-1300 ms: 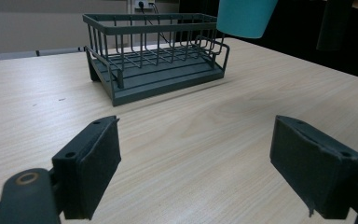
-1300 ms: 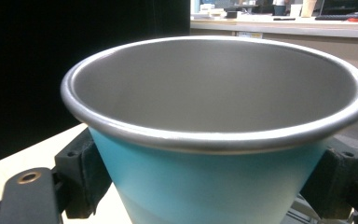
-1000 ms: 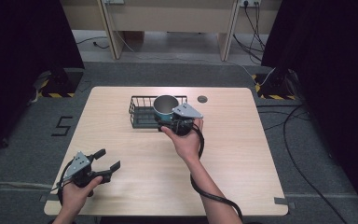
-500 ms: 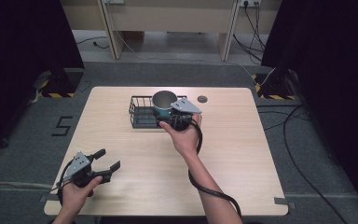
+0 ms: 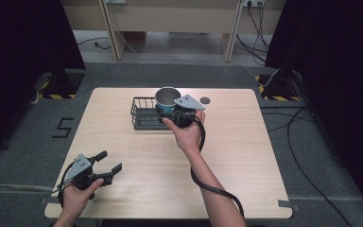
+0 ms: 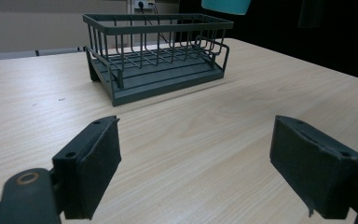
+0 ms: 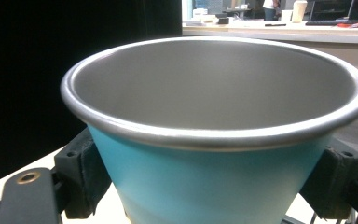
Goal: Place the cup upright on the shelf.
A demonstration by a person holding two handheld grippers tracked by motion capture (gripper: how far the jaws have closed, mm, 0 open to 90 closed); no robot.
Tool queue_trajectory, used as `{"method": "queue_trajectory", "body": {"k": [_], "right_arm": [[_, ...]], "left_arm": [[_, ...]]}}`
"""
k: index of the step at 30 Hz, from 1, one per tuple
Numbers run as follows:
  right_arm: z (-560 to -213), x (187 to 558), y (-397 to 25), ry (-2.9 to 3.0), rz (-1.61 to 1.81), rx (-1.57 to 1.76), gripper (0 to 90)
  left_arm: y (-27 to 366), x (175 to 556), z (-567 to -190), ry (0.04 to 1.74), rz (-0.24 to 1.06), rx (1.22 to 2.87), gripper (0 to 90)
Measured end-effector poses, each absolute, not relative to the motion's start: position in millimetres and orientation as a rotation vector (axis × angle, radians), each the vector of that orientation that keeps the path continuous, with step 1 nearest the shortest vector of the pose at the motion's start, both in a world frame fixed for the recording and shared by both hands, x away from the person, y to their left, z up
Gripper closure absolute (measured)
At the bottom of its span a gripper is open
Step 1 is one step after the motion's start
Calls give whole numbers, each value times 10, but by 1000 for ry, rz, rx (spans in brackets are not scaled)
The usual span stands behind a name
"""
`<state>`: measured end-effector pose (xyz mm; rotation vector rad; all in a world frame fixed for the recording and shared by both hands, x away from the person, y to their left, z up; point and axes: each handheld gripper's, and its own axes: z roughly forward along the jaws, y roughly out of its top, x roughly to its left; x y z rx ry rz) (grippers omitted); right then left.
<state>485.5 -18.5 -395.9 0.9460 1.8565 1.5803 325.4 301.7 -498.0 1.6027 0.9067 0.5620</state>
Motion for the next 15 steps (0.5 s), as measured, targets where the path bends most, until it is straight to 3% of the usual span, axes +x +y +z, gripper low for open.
{"method": "queue_trajectory", "body": {"k": [15], "right_arm": [[-3905, 5001, -191, 1847, 1570, 978, 170]], "left_arm": [[3022, 3255, -4981, 909, 559, 1600, 156]]}}
